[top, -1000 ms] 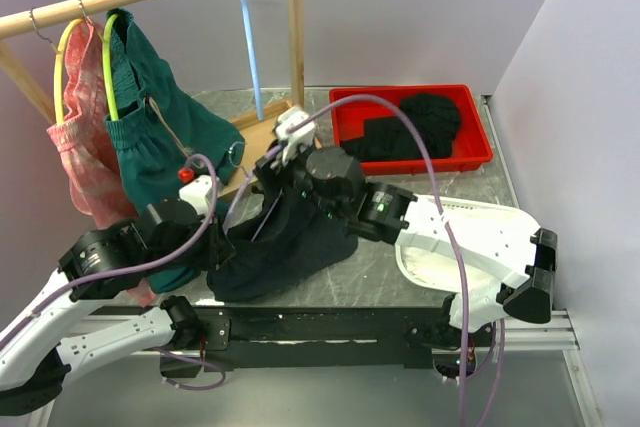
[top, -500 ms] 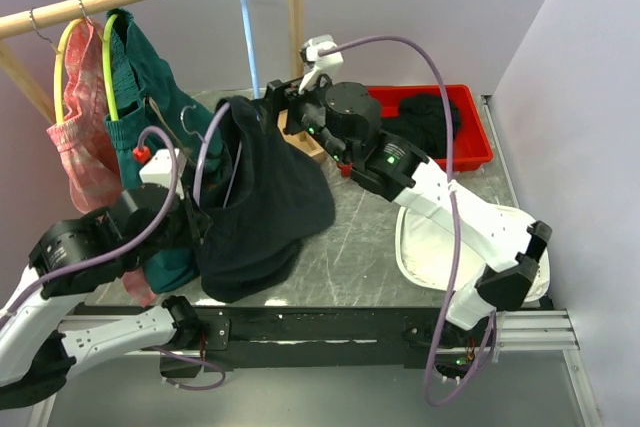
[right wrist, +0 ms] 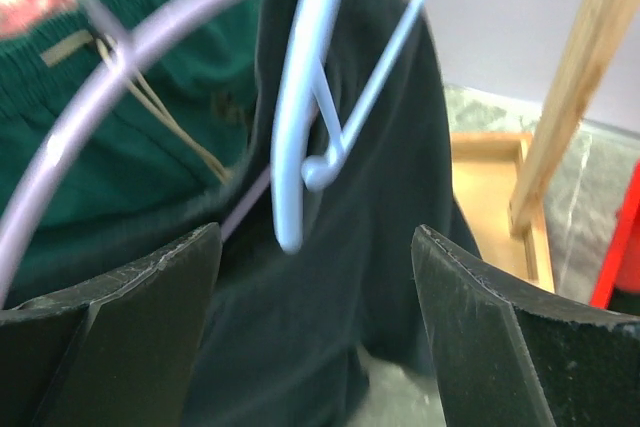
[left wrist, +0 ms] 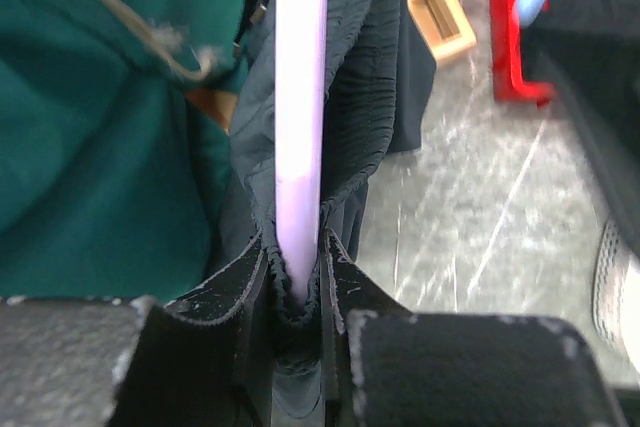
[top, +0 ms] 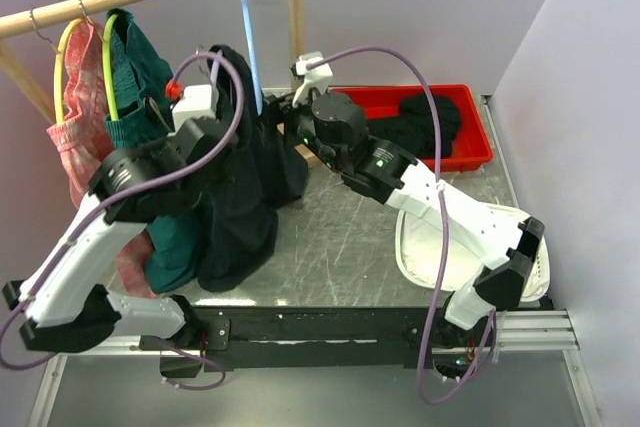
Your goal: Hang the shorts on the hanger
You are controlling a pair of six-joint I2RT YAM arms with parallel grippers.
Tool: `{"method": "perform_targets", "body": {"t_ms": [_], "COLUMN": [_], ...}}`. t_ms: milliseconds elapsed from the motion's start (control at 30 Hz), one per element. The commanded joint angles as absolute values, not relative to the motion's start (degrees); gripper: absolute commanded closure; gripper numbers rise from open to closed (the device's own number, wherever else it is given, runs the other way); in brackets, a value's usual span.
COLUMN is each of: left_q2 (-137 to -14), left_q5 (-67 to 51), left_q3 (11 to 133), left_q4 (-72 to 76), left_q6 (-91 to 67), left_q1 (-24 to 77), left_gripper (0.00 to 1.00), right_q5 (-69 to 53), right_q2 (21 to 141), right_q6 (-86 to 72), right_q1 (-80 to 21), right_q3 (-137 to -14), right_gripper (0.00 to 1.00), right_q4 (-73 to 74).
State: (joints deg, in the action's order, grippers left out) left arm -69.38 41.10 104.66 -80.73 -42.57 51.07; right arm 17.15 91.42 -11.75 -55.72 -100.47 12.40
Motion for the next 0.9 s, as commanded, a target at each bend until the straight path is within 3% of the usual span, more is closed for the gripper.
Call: {"method": "perform_targets", "body": {"t_ms": [0, 300, 867], "left_q2": [-72.9, -76.8, -72.9], "left_q5": [47.8, 49.1, 47.9], "left_q3": [113.1, 120.5, 124.5], "left_q4": [-78.1, -74.1, -67.9], "left_q6": [-38.5, -31.7, -21.9], "left_q1": [48.8, 45.9, 43.6], "left_gripper": [0.99, 0.99, 0.99], "right_q5": [18.6, 18.1, 14.3], "right_q2": [84.4, 76.9, 70.6], "right_q6": [-13.2, -14.2, -16.4], "right_q1": [-55.9, -55.9, -55.8], "right_q3": [-96.2, -88.9, -79.5], "right_gripper": [0.16, 0.16, 0.14], "right_q4": [9.7, 9.4, 6.7]}}
